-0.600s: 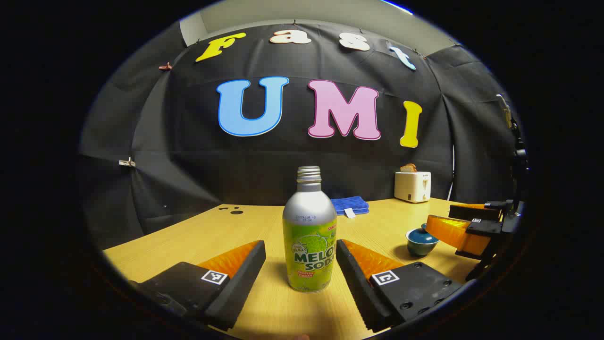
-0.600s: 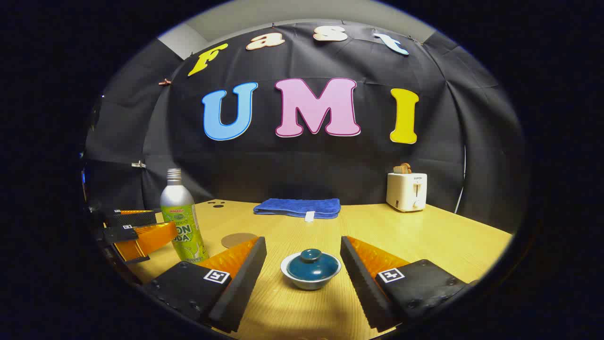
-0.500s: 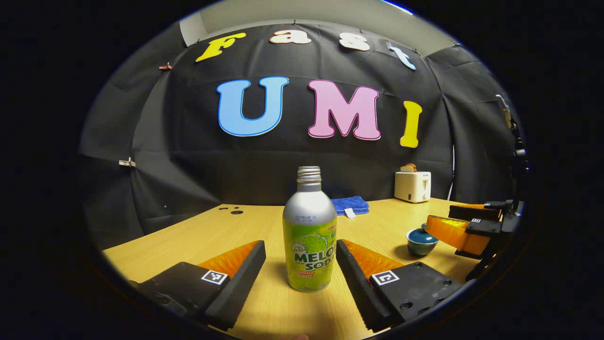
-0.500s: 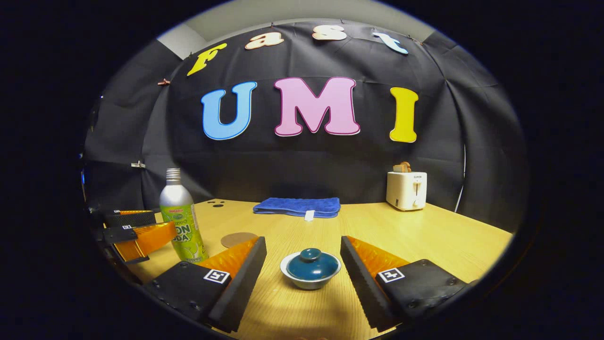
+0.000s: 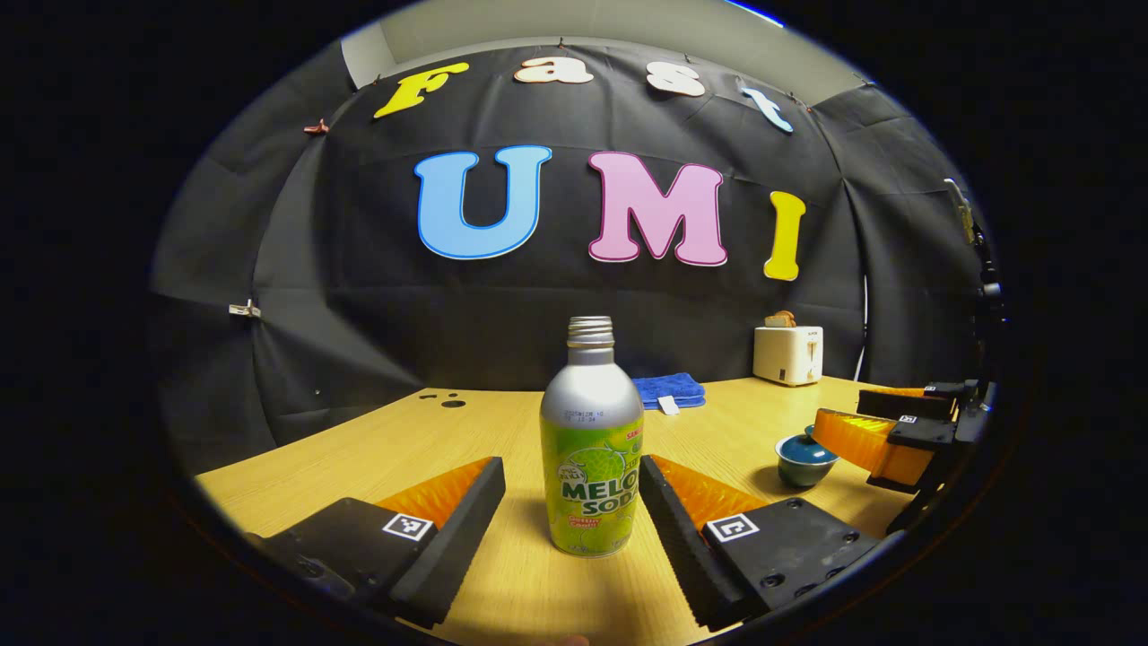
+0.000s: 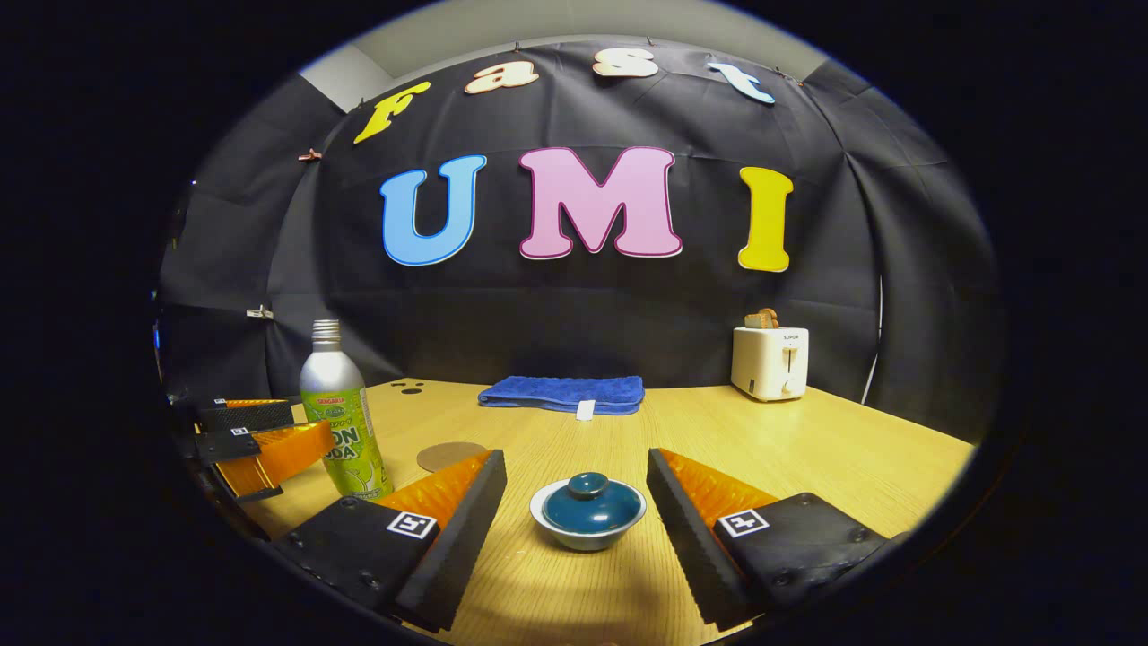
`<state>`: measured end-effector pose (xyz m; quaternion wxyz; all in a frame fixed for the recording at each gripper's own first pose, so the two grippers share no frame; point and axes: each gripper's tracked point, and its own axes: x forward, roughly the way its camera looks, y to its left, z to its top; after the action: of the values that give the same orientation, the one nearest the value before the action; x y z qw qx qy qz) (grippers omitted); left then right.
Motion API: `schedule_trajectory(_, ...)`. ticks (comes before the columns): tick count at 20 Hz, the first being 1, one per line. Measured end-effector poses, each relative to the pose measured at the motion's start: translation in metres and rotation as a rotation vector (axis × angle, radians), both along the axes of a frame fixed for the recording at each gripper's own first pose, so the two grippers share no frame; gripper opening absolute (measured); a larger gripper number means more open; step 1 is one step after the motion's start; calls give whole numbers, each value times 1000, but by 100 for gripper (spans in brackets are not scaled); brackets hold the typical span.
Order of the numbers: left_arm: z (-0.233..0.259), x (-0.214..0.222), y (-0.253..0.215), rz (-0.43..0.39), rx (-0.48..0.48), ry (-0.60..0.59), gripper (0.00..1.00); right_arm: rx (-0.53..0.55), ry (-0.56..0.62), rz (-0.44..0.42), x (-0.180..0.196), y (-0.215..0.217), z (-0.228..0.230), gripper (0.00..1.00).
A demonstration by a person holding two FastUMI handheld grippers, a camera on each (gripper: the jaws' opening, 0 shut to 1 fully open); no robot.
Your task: Open the teacup lid with one hand, grasp the water bottle and pour water into the teacup with the other hand; after pouring, place the water bottle on the coaster and then close the teacup lid.
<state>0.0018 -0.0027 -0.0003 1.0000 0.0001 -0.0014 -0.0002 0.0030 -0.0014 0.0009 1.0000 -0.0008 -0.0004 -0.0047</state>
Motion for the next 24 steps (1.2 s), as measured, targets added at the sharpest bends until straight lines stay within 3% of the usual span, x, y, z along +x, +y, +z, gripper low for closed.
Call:
schedule_trajectory(5,-1,0,0,-1,0,-1,95,-2,4,-10,5,-2,-1,98)
schedule_trajectory(18,-1,1,-2,-9,-1,-2,95,-44,184,-3,45,-11,-27,98)
schedule_trajectory(22,-1,1,-2,-9,0,-2,95,-69,204,8,49,-9,-29,85)
schedule_trajectory(24,-1,2,-2,-9,0,-2,95,-72,215,23,51,-7,-30,70)
